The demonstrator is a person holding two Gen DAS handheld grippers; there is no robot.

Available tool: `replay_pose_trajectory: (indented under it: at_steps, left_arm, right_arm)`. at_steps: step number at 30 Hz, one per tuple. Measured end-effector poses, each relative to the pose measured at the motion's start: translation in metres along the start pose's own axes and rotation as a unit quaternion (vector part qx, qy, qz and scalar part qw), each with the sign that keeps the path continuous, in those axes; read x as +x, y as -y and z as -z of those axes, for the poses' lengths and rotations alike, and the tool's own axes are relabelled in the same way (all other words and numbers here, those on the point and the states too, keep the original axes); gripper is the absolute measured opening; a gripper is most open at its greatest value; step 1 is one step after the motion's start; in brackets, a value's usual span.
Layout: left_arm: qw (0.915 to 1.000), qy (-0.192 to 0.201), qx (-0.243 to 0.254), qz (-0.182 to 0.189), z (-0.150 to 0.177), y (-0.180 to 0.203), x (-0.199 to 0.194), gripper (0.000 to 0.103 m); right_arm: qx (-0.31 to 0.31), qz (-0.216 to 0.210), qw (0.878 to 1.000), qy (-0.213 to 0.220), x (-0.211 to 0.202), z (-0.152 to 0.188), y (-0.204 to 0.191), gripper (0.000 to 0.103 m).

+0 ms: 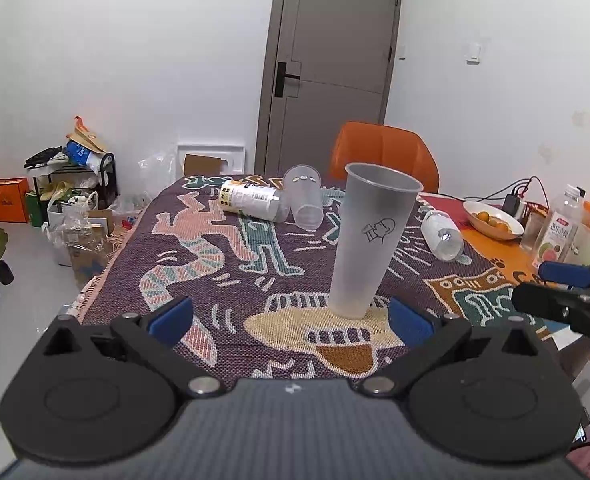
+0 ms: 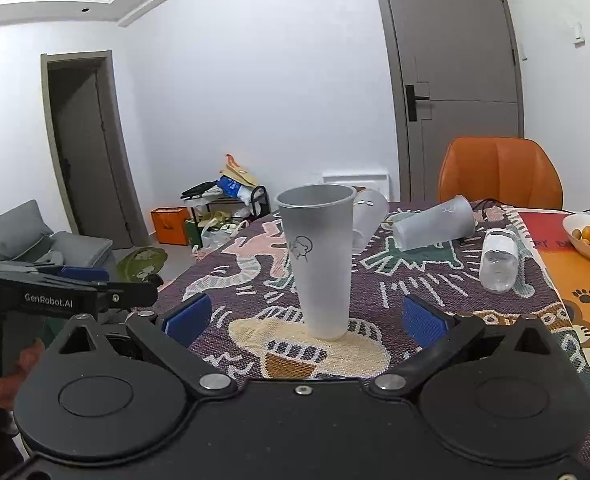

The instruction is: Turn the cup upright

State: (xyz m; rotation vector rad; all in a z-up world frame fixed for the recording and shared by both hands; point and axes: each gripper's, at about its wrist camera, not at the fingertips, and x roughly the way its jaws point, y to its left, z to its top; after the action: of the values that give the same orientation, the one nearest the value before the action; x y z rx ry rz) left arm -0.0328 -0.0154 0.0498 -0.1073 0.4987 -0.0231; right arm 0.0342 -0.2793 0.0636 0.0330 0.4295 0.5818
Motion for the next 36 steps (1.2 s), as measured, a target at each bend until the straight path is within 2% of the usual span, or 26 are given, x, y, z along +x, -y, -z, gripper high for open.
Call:
replay_pose_trajectory:
  at_steps: [36]
  left_arm:
    - [1.0,-0.007,0.0,-0.005,0.0025,-0.0051,0.0027,0.103]
  right_arm:
    - [0.018,-0.007,1.0,-0.018,0.0094,0.0088,0.0029,0.103]
